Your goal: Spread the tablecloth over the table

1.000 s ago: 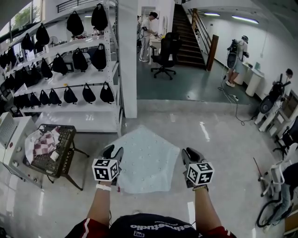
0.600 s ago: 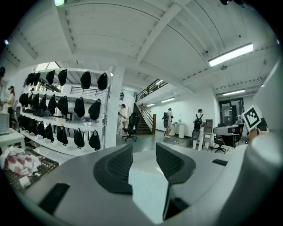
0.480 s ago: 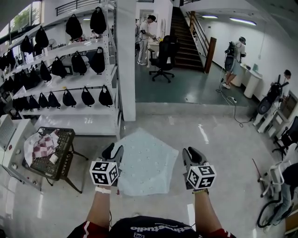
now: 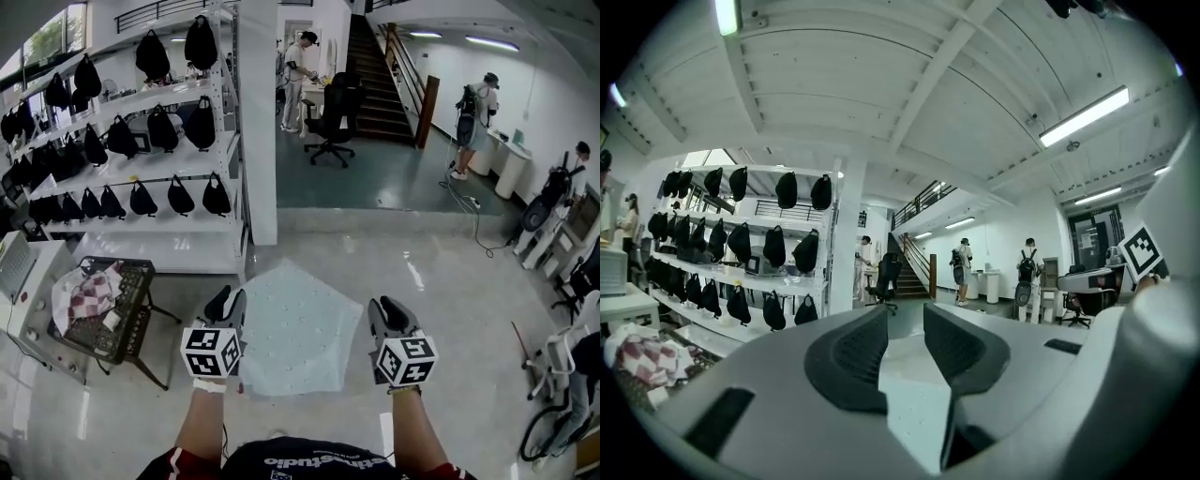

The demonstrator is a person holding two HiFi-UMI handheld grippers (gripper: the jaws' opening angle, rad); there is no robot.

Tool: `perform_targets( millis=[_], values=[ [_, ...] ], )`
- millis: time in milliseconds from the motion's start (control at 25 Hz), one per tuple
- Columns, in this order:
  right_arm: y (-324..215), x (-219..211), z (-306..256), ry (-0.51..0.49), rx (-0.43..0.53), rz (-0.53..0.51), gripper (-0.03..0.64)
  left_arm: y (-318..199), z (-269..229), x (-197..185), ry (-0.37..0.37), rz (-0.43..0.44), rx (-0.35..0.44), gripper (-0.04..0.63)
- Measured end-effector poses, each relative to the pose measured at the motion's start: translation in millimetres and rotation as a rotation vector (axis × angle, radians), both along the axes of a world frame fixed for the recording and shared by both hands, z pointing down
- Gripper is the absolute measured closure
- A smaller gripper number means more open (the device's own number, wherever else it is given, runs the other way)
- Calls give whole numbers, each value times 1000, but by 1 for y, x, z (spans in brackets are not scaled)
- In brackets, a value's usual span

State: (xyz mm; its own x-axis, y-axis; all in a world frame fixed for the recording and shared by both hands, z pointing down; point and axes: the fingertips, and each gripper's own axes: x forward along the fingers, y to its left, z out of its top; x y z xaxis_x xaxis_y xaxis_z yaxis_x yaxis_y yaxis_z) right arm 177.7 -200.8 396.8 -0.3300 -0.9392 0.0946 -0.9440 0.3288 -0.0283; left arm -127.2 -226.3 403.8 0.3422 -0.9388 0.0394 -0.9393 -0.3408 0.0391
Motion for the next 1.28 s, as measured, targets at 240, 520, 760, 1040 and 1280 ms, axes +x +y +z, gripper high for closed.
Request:
perform_targets(
  millis=[240, 520, 760, 1040, 1280],
  values=[
    [-1, -2, -4, -13, -2, 3, 514, 2, -6, 4, -3, 17, 12, 474],
    [-2, -1, -5, -39, -9, 1, 515, 2, -11, 1, -4, 3, 31, 515],
    [-2, -2, -12, -31, 4, -4, 515, 3, -16, 1, 0, -8, 37, 532],
    [-1, -4, -9, -28, 16, 0, 546, 4, -12, -1, 22, -5, 31, 557],
    [-2, 0, -10, -33, 17, 20, 568, 3, -8, -3, 25, -8, 25, 574]
  ],
)
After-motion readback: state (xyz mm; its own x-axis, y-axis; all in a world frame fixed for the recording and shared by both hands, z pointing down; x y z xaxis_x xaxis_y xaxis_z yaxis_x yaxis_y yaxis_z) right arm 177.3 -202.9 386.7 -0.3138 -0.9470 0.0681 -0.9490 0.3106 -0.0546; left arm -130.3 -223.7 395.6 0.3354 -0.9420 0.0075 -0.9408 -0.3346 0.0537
